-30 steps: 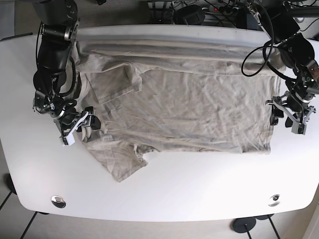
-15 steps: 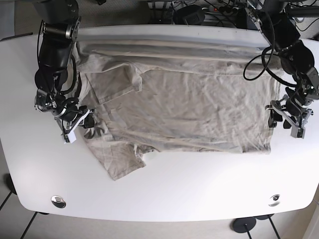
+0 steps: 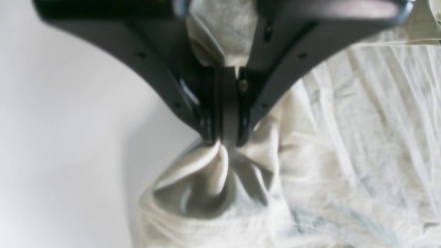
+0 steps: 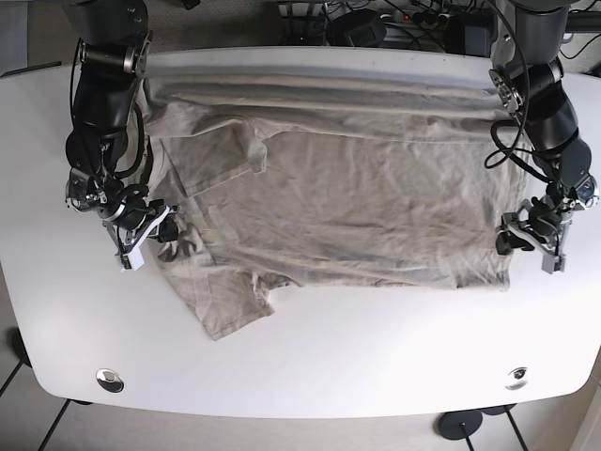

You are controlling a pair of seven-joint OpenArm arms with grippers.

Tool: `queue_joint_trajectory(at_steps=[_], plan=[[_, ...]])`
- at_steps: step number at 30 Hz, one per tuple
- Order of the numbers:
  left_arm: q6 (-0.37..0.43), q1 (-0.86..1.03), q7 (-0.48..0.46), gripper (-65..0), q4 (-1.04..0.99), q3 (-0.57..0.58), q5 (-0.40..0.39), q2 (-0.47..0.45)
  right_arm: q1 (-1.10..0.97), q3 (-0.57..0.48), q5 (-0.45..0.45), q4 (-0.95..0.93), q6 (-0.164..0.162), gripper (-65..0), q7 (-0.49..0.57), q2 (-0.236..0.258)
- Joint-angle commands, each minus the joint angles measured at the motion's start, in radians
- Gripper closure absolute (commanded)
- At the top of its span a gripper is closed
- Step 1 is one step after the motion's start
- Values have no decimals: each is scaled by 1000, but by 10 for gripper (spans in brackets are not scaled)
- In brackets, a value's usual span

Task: Fold the T-shirt properly
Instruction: 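Lift the beige shirt with both grippers and swing it toward the robot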

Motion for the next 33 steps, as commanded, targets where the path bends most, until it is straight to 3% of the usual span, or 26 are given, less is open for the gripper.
queue_joint_trajectory(at_steps=[1,6,10,14,15,16,18,20,23,28,33], plan=[[-5,-32,-21,-337,-34,-2,-19,-22,21,3,-5,13,0,-19,2,12],[-4,-32,-23,-337,-91,-1,-19,-19,24,3,-5,16,0,-19,4,21],[64,-73,-21,-336,-168,4,-19,-15,25,3,-5,18,0,-19,4,21],[70,-83,-21,-314,-202,5,-13,6,25,3,-5,18,0,-19,4,16],[71,-83,-21,-271,-202,7,-12,12,25,3,-5,18,0,-19,4,15],[74,-84,-21,-157,-202,28,-13,14,25,3,-5,18,0,-19,4,15],[130,-104,-21,-4,-203,36,-15,15,25,3,-5,18,0,-19,4,15],[125,-104,-21,0,-194,39,-19,17,28,3,-5,18,0,-19,4,13],[50,-101,-12,0,-100,36,-19,20,33,3,-2,55,0,-19,-1,13],[-1,-32,121,0,137,31,-21,21,-36,5,2,236,0,-19,-65,12],[-1,89,201,0,394,22,-22,21,-157,48,-5,411,0,-19,-79,-31]])
